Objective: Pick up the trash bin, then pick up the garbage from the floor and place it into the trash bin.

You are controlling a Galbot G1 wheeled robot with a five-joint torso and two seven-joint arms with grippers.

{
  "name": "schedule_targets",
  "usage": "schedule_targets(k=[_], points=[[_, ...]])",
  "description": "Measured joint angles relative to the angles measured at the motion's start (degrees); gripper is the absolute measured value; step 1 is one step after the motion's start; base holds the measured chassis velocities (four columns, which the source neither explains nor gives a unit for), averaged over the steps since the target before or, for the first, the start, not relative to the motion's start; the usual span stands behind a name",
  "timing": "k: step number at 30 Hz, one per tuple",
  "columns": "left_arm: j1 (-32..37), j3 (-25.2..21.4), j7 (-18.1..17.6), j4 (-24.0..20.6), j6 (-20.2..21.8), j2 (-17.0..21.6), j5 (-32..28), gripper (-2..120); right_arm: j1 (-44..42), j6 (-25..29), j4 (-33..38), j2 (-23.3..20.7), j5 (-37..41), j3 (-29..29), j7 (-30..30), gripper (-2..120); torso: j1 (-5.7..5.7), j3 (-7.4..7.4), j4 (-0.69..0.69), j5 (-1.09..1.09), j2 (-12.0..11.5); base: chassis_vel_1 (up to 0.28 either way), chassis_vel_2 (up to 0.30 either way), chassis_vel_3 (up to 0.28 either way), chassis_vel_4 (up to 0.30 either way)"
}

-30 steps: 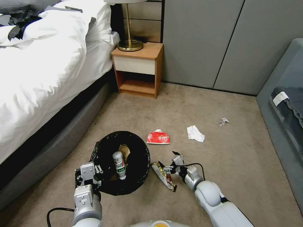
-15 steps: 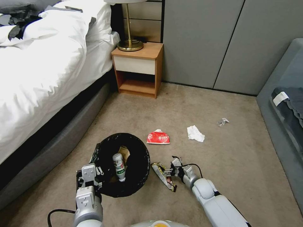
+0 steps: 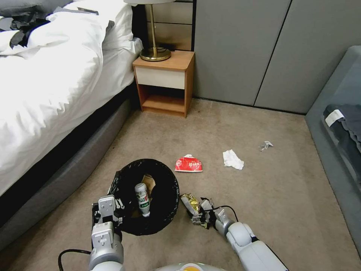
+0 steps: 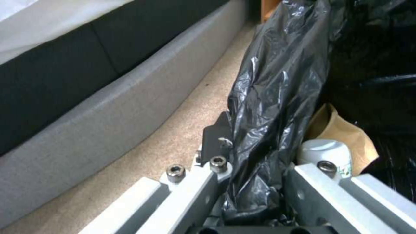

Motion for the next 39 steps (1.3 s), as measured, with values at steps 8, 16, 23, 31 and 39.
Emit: schedule_targets(k=[8, 16, 23, 31, 39], points=[[0.06, 0.02, 0.00, -0.01, 0.00, -0.02, -0.01, 1, 0.10, 1.02, -0.75, -0.16, -0.01, 0.69, 0.11, 72, 0.00, 0.00, 0.01, 0.01, 0.00, 0.000, 0.000, 0.000, 0.000], [0.06, 0.15, 0.00, -0.06, -0.01, -0.10, 0.08, 1, 0.01, 1.37, -0.49, -0.16, 0.05, 0.85, 0.56, 47, 0.00, 0.00, 0.01, 0.00, 0.00, 0.000, 0.000, 0.000, 0.000], [0.29, 0.09, -0.01, -0.40, -0.07, -0.03, 0.08, 1, -0.10, 1.66, -0.23, -0.05, 0.04, 1.03, 0.89, 18, 0.00, 0.00, 0.01, -0.01, 0.00, 0.000, 0.000, 0.000, 0.000], [0.24, 0.17, -0.02, -0.42, -0.15, -0.04, 0.13, 1, -0.60, 2.55, 1.77, -0.45, -0.02, 1.22, 1.94, 0, 0.00, 0.00, -0.01, -0.01, 0.00, 0.000, 0.000, 0.000, 0.000], [0.25, 0.35, -0.01, -0.31, -0.31, -0.01, 0.22, 1, -2.95, 4.86, 10.28, -1.25, 1.33, 1.69, 4.62, 0, 0.00, 0.00, 0.00, 0.00, 0.00, 0.000, 0.000, 0.000, 0.000]])
